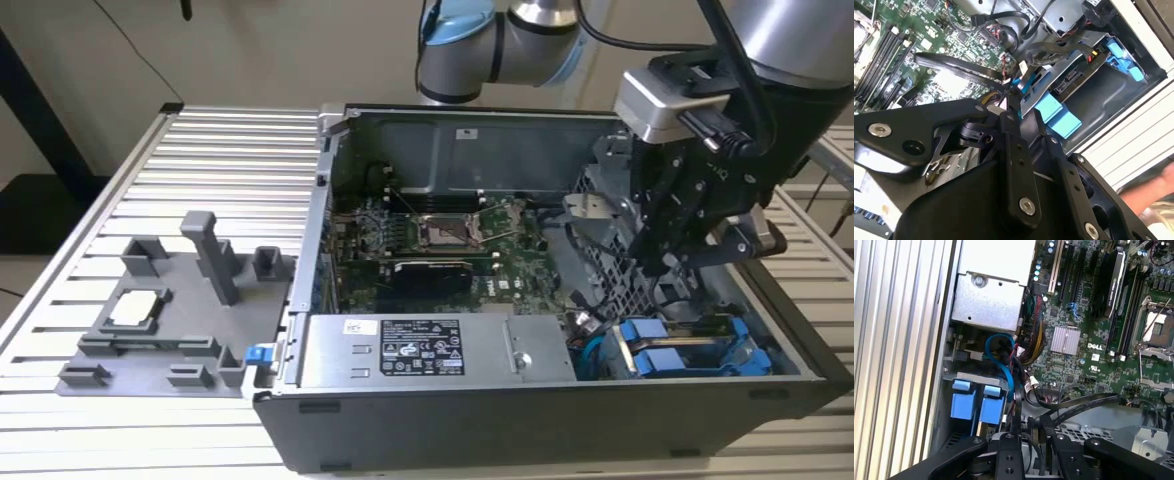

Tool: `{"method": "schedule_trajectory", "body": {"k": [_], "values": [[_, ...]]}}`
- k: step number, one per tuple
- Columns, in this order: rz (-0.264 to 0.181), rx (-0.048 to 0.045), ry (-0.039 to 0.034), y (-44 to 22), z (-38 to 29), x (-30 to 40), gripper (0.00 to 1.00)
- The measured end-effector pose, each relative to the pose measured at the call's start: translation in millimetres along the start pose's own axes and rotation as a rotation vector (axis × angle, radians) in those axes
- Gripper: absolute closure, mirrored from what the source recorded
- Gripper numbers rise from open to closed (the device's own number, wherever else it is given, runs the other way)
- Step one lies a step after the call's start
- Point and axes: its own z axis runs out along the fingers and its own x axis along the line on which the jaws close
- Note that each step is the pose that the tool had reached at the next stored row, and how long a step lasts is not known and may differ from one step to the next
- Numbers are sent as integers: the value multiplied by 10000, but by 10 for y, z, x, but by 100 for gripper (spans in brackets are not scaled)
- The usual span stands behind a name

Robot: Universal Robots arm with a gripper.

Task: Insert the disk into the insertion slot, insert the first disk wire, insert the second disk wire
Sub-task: 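Insert the first disk wire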

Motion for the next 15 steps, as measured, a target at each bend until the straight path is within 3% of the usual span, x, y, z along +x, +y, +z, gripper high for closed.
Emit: {"method": "schedule_trajectory", "body": {"k": [3, 4, 6, 8, 11, 15], "values": [[14, 40, -154, 13, -17, -3, 71], [27, 93, -221, 23, -17, -6, 71], [56, 206, -410, 39, -18, -11, 71], [78, 244, -551, 63, -41, -18, 71], [104, 256, -611, 79, -128, -24, 71], [107, 295, -618, 112, -111, -53, 71]]}}
